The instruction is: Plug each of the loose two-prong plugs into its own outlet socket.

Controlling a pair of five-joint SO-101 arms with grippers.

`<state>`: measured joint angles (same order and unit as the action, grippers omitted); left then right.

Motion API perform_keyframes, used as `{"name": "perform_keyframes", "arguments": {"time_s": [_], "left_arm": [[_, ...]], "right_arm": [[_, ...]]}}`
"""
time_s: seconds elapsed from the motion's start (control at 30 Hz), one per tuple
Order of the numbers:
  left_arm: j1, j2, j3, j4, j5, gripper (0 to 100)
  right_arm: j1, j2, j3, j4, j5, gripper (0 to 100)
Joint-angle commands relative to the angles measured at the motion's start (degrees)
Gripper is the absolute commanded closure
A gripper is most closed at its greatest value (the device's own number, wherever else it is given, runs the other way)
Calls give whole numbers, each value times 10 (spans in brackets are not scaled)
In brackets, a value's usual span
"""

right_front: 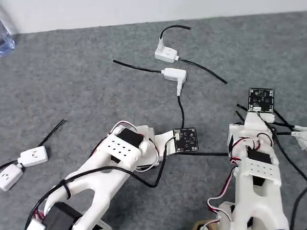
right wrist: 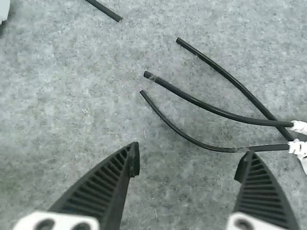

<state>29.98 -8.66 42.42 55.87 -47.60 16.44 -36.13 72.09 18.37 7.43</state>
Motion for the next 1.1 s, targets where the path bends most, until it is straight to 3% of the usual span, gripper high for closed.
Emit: {"name": "perform_keyframes", "arguments": {"time_s": [0.0, 0.13, 0.23, 0.37, 0.63, 1.07], "left_arm": [[4, 42, -24, -30, -4, 987], [10, 139, -76, -18, -4, 987], [14, 168, -129, 40, -4, 987], [12, 178, -135, 50, -4, 978], [11, 175, -141, 62, 11, 728], [-18, 175, -297, 191, 29, 720]], "right_arm": [[-2, -9, -18, -12, -1, 681], [-2, -9, -18, -12, -1, 681], [-2, -8, -18, -12, 0, 681], [-3, -8, -18, -12, 0, 681], [-7, -8, -18, -12, 0, 681], [-20, -7, -17, -12, 20, 681]]}}
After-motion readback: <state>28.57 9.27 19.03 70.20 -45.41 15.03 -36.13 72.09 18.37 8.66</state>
